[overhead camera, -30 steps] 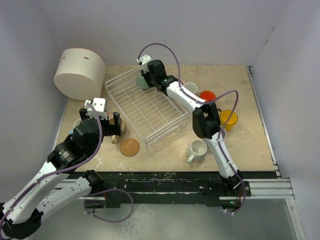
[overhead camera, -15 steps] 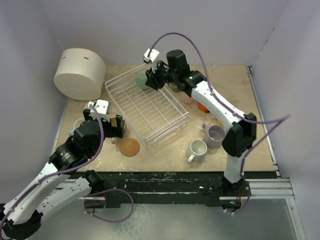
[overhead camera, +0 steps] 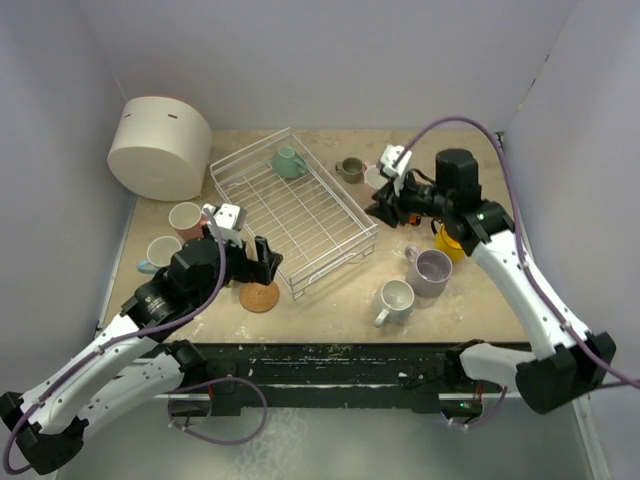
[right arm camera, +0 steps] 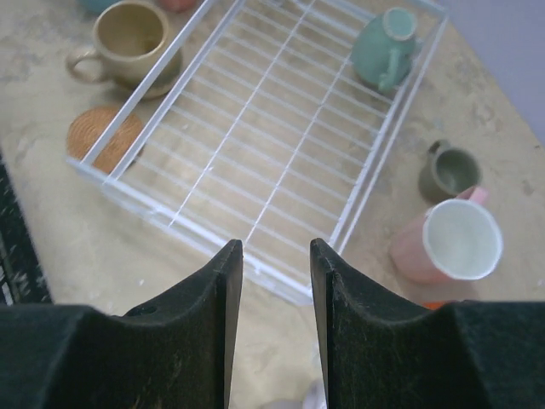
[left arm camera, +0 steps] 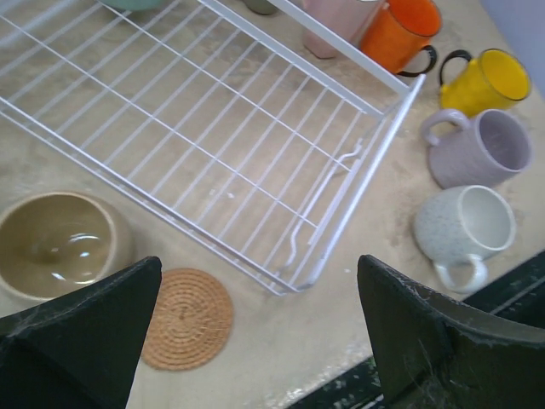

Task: Load the cups into the dish rack
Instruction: Pick up the cup at the center of the board.

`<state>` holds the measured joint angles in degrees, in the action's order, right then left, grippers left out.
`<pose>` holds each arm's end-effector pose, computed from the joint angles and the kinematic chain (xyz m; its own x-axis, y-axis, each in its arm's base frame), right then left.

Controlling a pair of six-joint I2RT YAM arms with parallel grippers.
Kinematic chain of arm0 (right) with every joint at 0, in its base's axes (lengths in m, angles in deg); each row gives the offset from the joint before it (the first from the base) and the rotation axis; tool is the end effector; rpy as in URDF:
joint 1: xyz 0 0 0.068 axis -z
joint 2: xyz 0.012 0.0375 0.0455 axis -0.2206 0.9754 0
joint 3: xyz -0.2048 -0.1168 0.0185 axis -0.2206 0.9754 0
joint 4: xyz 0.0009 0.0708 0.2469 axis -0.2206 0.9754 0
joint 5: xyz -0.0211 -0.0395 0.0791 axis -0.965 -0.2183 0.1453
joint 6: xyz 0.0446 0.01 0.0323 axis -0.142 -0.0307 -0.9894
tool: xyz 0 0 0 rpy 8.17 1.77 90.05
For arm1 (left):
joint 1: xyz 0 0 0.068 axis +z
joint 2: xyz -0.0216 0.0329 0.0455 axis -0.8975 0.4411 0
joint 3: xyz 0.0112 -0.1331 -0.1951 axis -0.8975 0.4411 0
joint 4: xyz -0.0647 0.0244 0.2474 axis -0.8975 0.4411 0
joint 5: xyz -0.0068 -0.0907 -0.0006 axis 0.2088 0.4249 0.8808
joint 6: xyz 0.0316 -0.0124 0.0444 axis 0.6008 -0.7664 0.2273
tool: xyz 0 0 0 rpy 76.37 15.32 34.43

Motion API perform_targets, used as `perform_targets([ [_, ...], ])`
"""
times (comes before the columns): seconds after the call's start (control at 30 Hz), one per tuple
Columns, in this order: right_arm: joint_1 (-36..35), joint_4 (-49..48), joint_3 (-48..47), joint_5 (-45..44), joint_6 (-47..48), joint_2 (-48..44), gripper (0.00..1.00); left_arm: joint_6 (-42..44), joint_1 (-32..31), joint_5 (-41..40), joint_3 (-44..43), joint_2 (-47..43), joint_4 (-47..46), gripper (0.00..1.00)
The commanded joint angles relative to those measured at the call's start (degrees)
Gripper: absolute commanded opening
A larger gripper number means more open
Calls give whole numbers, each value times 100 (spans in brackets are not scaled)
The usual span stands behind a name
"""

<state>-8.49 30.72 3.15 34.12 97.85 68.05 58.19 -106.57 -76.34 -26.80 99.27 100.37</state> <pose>0.2636 0.1258 0.3568 -0.0235 -0.3228 -0.9462 -0.8527 0.5005 -0.1496 0.1417 -0.1172 0.2988 -0.4260 -0.1055 -0.8986 0.3418 0.9008 -0.2678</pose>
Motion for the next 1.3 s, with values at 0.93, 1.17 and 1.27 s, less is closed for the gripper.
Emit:
perform_targets([
  [0.93,419,-292,1408,714,269,-1143,41,-1924,-2953,665,-94,2259,-2728,89],
  [1.17,552,-453,1461,588,8,-1134,43,-1604,-3763,-824,-996,3799,-2250,85],
  [1.27,662,-647,1524,910,-291,-1081,44,-1682,-3967,-1579,-2026,4552,-1129,85],
])
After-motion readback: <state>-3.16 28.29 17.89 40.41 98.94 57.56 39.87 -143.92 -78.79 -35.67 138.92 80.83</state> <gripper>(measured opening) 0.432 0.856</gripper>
